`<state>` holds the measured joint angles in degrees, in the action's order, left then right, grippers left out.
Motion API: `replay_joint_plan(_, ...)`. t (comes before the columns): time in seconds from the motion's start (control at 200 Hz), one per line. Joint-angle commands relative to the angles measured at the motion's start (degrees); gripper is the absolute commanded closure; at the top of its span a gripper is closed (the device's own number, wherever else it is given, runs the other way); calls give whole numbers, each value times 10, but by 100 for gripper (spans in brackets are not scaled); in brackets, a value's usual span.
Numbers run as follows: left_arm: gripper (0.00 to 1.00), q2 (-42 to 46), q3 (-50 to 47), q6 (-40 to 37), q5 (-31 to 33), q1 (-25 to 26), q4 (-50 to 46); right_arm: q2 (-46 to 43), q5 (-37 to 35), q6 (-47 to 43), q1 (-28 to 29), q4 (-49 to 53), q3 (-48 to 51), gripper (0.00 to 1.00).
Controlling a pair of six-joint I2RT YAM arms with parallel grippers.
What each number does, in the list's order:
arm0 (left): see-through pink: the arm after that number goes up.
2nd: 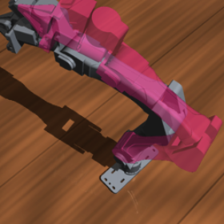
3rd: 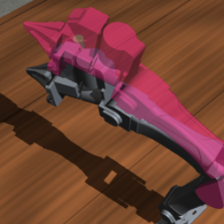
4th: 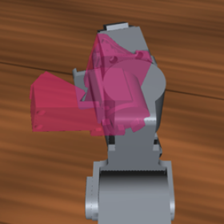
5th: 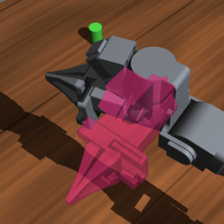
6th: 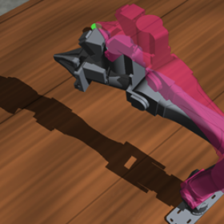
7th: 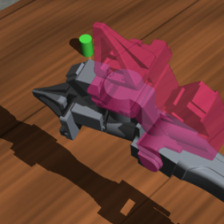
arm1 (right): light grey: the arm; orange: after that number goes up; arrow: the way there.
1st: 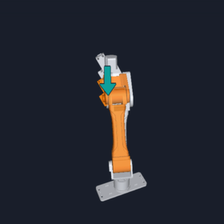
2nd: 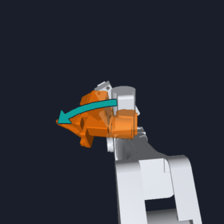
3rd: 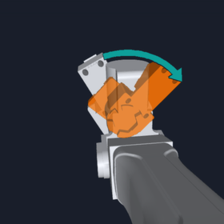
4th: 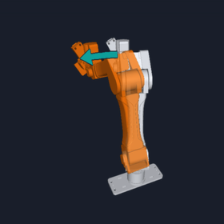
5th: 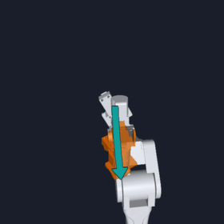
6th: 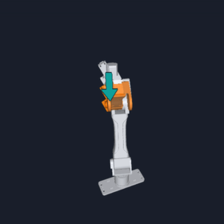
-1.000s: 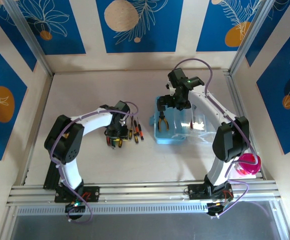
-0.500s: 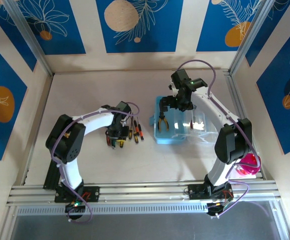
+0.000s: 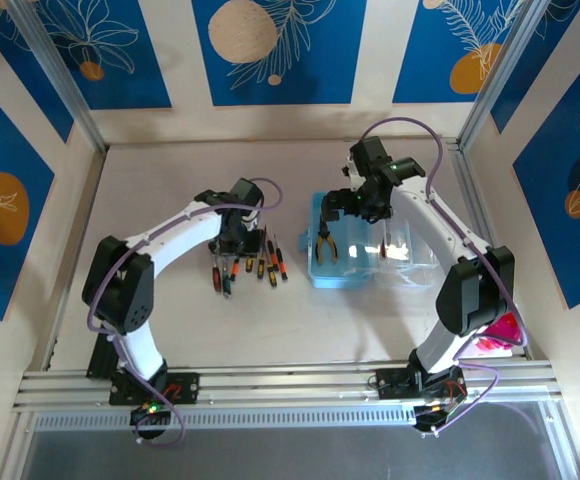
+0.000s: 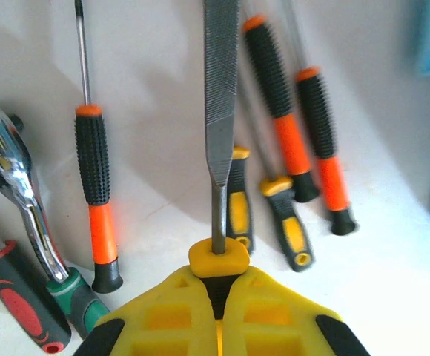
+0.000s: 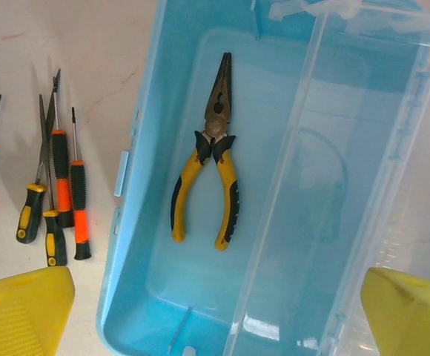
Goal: Pack the tool kit
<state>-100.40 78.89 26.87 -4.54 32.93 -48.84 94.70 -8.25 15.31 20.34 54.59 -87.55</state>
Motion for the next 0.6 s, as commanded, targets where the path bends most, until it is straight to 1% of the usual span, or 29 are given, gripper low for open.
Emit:
replay_joint_plan(0.0,100,30,40,-22,-30,6,-23,-29,50,10,-10,-13,11,1)
replay_joint_plan(0.08,100,34,52,-29,-86,6,11,-45,108,18,-22,-45,27,1)
replay_joint_plan(0.13,100,35,54,-24,-144,4,53,-59,155,27,-31,-74,40,1)
replay_joint_plan(0.19,100,32,55,-9,-232,4,110,-76,210,38,-39,-112,56,1)
replay_joint_plan(0.265,100,26,55,21,-303,5,179,-93,274,59,-48,-165,78,1)
replay_joint_plan(0.325,100,22,57,39,-333,6,218,-99,309,80,-52,-202,90,0)
replay_joint_plan(0.355,100,20,59,46,-343,6,232,-99,316,90,-52,-216,94,0)
replay_joint_plan(0.41,100,20,62,52,-353,7,249,-93,326,107,-52,-235,96,3)
replay_joint_plan(0.505,100,20,61,64,-374,9,277,-74,324,147,-49,-257,93,6)
replay_joint_plan(0.595,100,15,52,86,-405,10,315,-54,317,176,-42,-278,92,14)
